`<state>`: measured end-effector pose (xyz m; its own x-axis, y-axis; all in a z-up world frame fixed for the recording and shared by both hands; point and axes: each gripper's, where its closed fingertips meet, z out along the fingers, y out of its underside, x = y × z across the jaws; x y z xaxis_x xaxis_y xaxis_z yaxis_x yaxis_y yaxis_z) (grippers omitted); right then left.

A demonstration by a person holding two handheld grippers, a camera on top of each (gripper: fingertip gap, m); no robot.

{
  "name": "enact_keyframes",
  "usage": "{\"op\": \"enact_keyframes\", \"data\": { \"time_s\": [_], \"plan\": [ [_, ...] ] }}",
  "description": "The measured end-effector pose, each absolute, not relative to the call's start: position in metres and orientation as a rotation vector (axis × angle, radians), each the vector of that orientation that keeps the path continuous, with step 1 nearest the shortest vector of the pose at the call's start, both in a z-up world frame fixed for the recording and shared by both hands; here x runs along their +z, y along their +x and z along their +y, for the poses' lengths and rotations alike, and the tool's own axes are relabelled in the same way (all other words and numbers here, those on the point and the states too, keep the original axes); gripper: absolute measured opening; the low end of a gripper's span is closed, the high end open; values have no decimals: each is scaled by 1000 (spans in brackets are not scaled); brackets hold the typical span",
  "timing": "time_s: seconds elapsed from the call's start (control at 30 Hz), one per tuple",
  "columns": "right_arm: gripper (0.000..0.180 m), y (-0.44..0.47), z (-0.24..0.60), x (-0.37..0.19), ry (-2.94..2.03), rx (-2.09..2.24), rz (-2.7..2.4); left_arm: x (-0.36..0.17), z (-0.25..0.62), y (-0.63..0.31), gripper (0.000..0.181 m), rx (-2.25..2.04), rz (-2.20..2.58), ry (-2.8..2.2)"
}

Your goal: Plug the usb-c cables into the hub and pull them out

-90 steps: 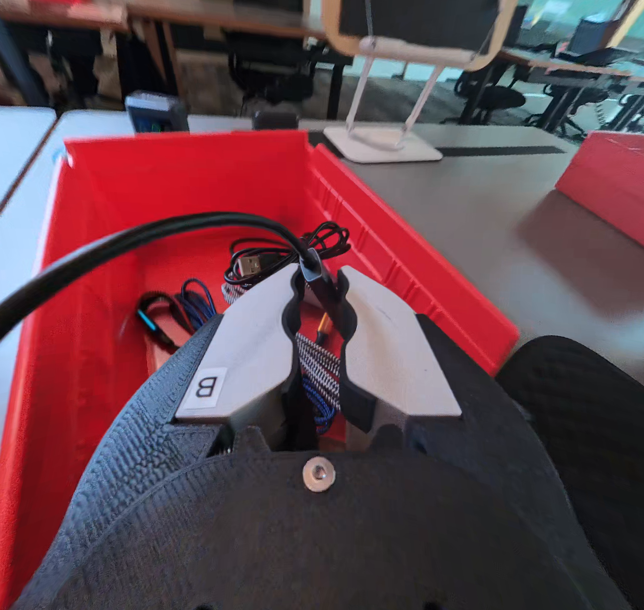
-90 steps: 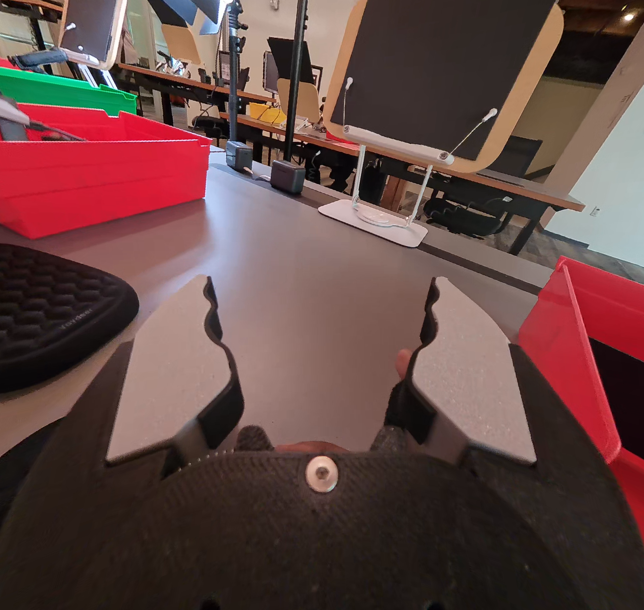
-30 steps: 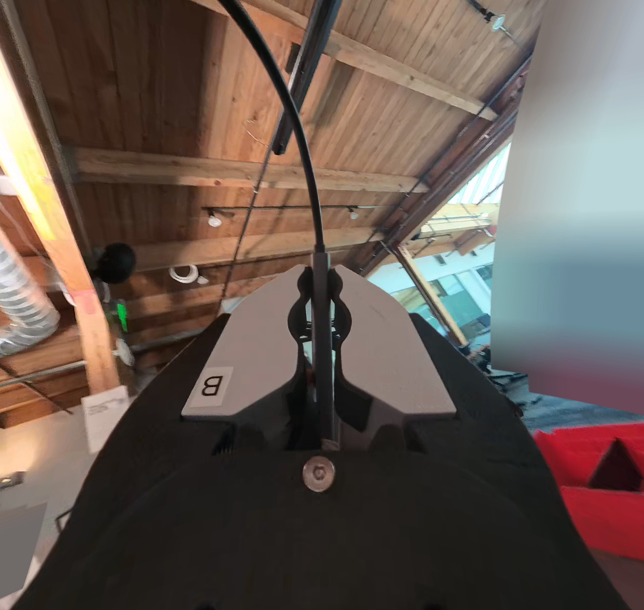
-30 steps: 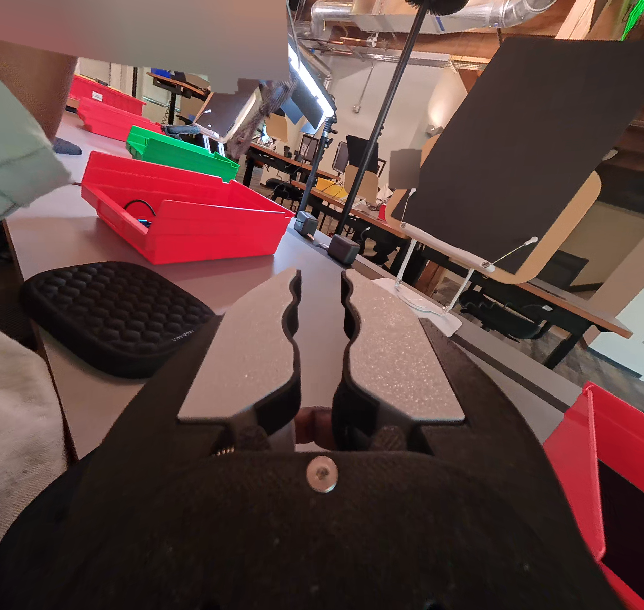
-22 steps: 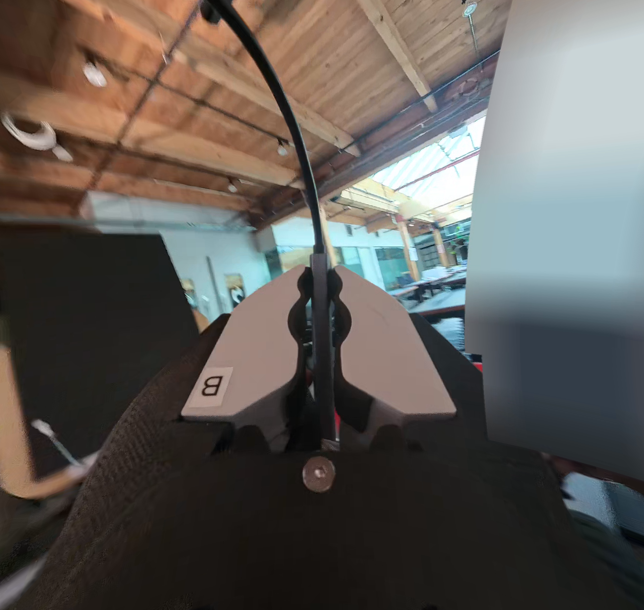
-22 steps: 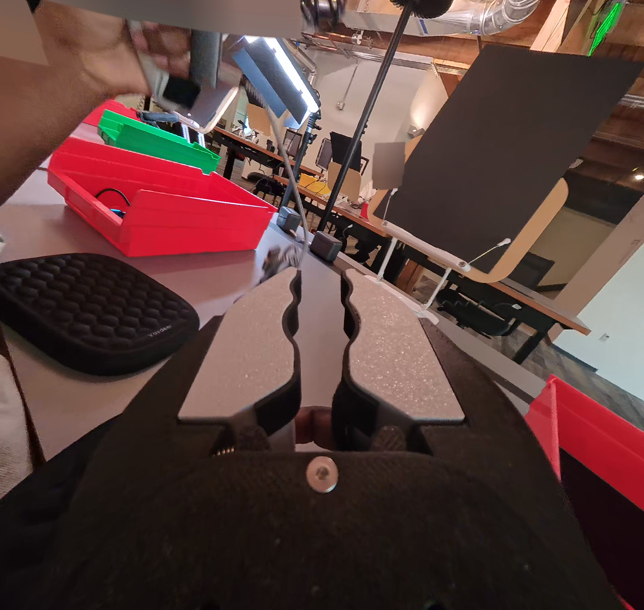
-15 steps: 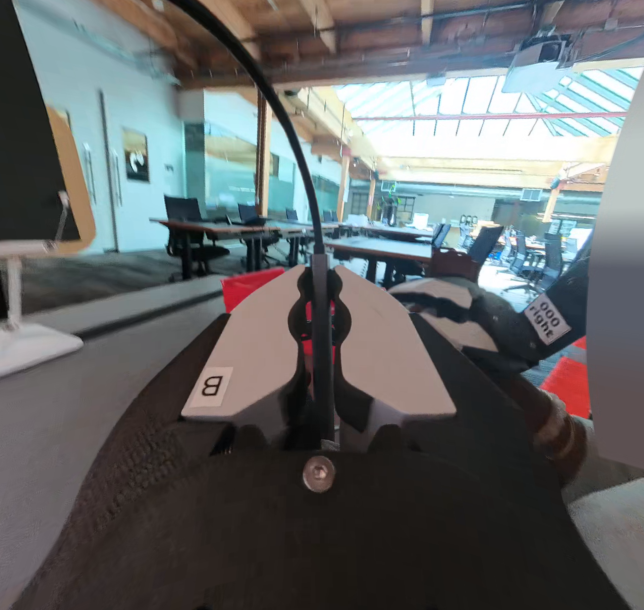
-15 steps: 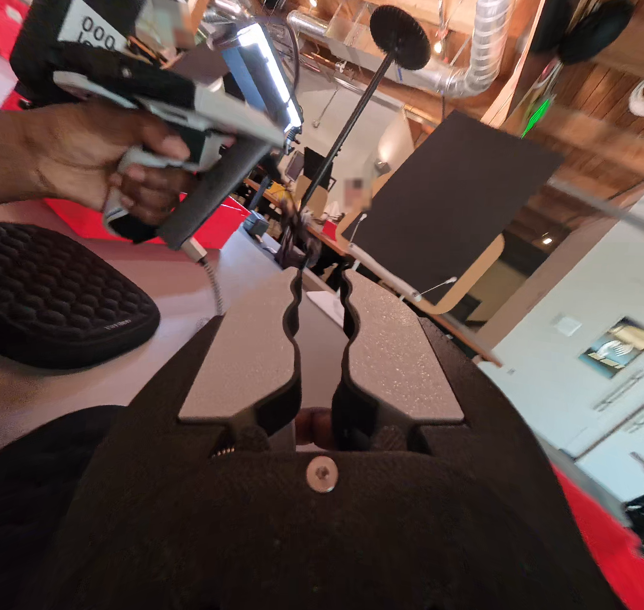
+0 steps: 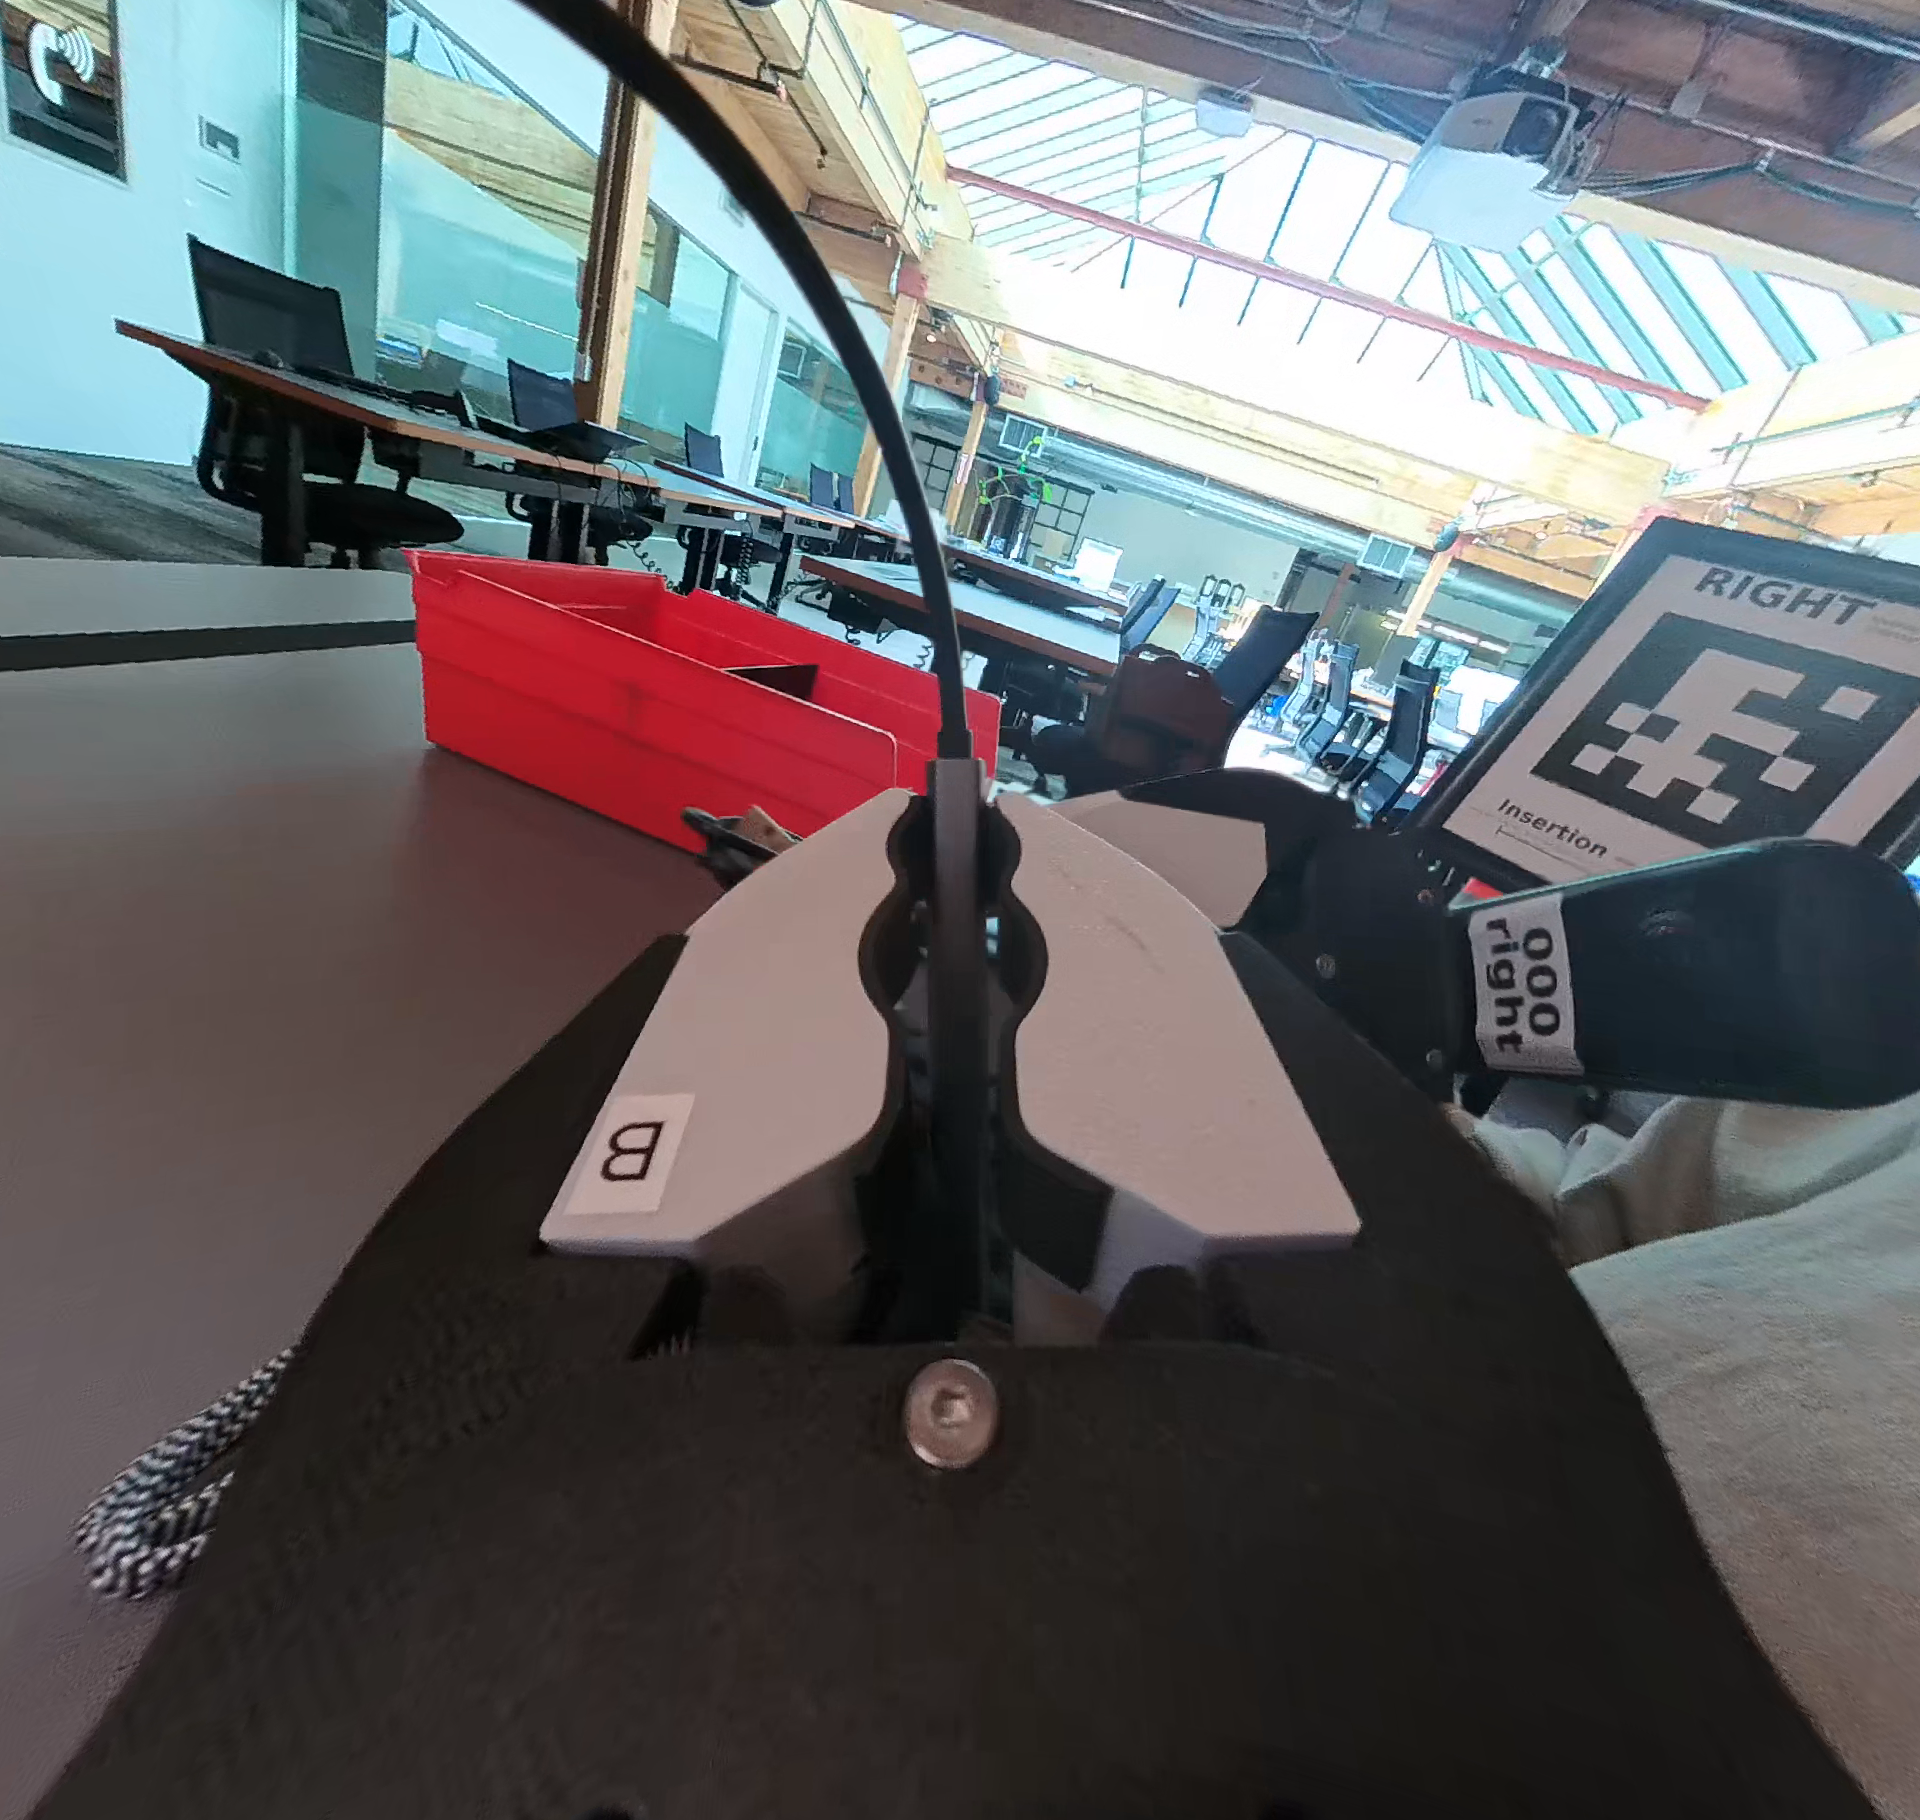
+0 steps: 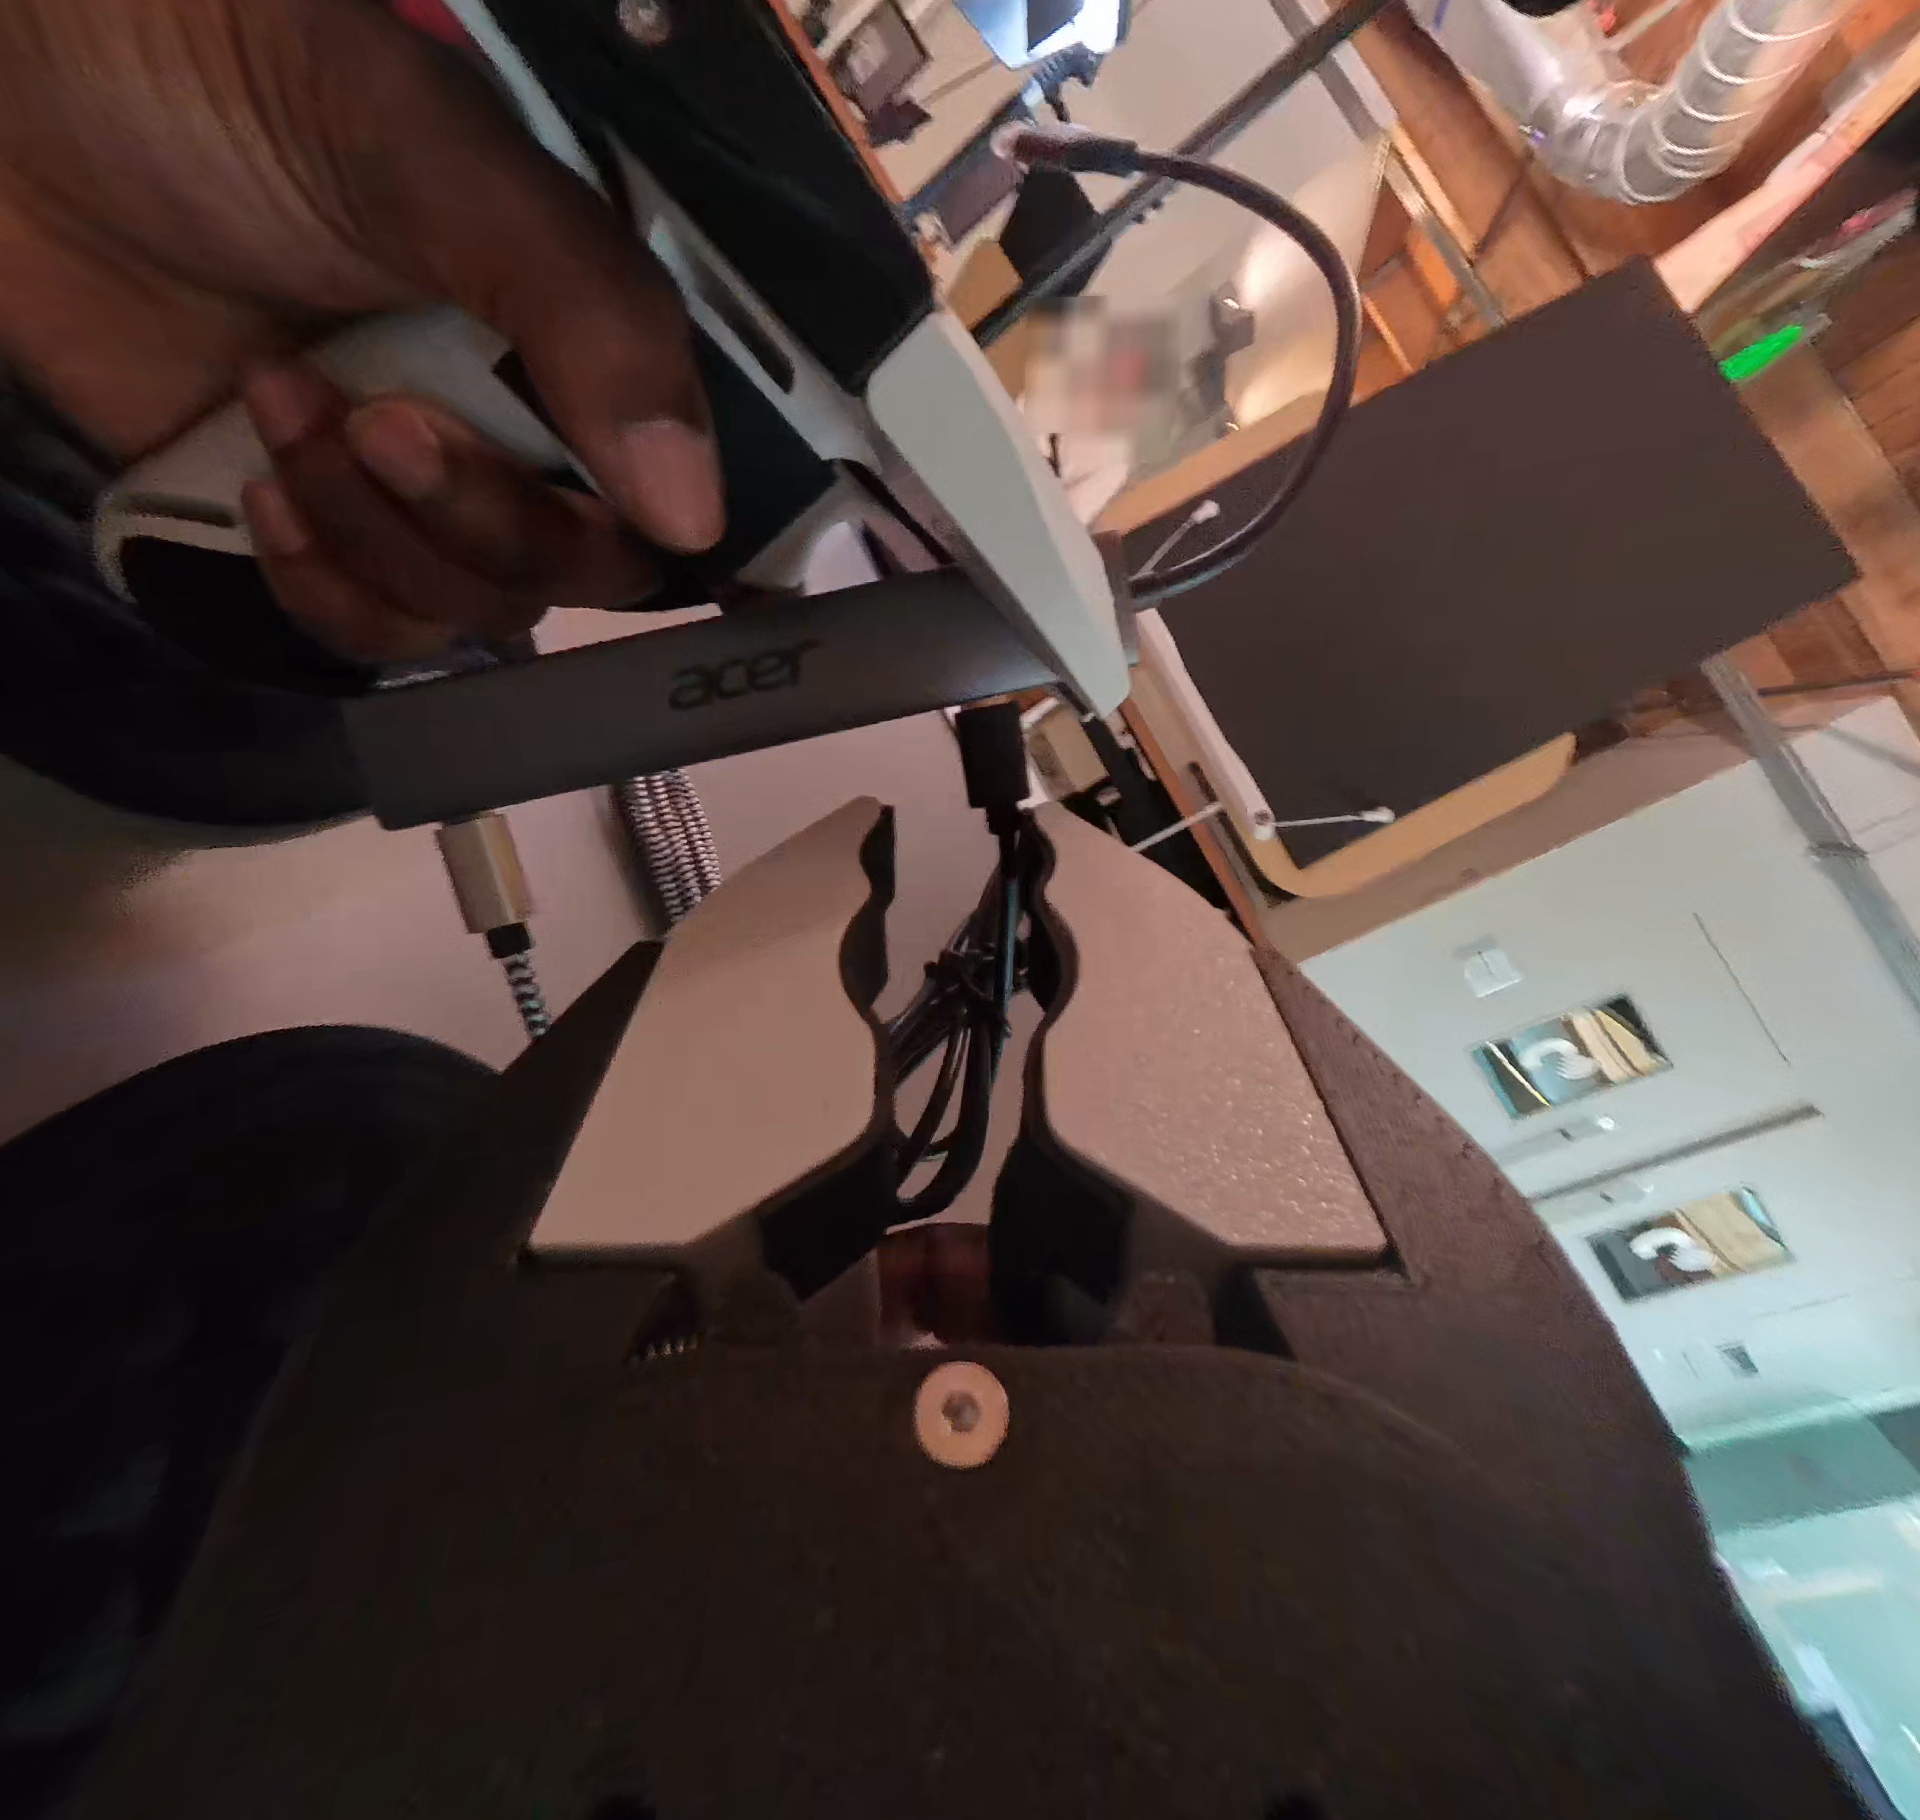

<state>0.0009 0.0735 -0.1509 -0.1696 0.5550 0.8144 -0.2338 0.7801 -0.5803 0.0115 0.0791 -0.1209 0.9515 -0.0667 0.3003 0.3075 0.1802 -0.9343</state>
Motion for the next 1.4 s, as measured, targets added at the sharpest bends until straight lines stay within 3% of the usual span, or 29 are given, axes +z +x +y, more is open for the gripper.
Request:
{"op": "enact_keyframes", "data": {
  "time_s": [0.03,0.13,0.37,0.57,0.67,0.8,0.93,1.1,1.17,1.27,1.4],
  "plan": [
    [9,-1,76,-149,-272,691,-1571,-123,79,12,10,-258,-198,-1380],
    [5,-3,77,-157,-320,711,-1635,-132,79,9,11,-192,-165,-1453],
    [5,-18,102,-167,-742,796,-1661,-150,71,-15,49,478,-74,-1646],
    [5,-15,98,-173,-962,931,-1702,-157,73,-33,50,1164,42,-1777],
    [4,-10,88,-171,-992,970,-1723,-162,71,-41,33,1348,84,-1808],
    [3,-7,82,-171,-967,972,-1746,-162,70,-44,27,1366,128,-1784],
    [4,-12,81,-175,-901,978,-1765,-172,70,-43,23,1119,42,-1849],
    [26,-20,81,-180,-709,795,-1715,-178,71,-43,23,1022,9,-1869],
    [22,-24,82,-182,-673,714,-1665,-177,72,-40,23,1024,14,-1851],
    [0,-30,86,-183,-676,655,-1598,-176,68,-46,23,1028,-3,-1847],
    [0,-35,83,-191,-563,459,-1553,-176,61,-63,23,995,-64,-1854]
  ]
}}
